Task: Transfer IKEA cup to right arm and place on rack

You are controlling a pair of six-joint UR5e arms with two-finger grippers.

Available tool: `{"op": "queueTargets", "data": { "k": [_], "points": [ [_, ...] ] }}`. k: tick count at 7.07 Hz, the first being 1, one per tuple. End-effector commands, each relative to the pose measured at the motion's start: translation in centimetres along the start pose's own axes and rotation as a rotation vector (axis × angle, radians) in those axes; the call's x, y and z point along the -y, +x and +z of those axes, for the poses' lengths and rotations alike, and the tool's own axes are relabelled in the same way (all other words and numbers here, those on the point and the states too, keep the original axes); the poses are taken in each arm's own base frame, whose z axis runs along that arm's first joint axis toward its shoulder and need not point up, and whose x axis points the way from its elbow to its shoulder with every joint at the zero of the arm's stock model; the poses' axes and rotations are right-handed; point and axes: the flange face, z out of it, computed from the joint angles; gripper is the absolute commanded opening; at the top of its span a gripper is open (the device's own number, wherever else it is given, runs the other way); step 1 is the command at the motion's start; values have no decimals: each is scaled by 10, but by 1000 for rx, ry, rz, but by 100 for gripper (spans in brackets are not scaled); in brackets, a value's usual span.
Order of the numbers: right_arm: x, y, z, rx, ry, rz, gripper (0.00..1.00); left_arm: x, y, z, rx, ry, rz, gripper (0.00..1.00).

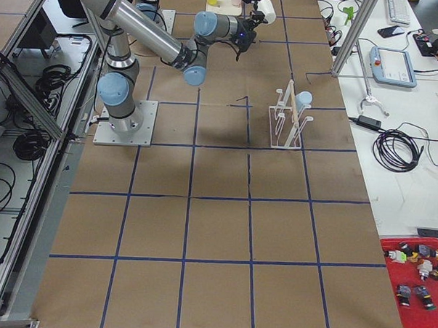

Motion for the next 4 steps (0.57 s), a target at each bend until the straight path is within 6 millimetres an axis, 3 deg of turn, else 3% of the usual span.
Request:
{"op": "queueTargets", "data": {
  "k": [1,3,4],
  "points": [
    [1,2,3,-6,-2,3,100,1,22,15,-19,31,-22,1],
    [-1,1,5,-5,-2,1,99,0,30,25,0,19,-26,3],
    [-14,1,8,-17,28,-17,99,0,32,27,-3,17,-23,3]
  ]
}}
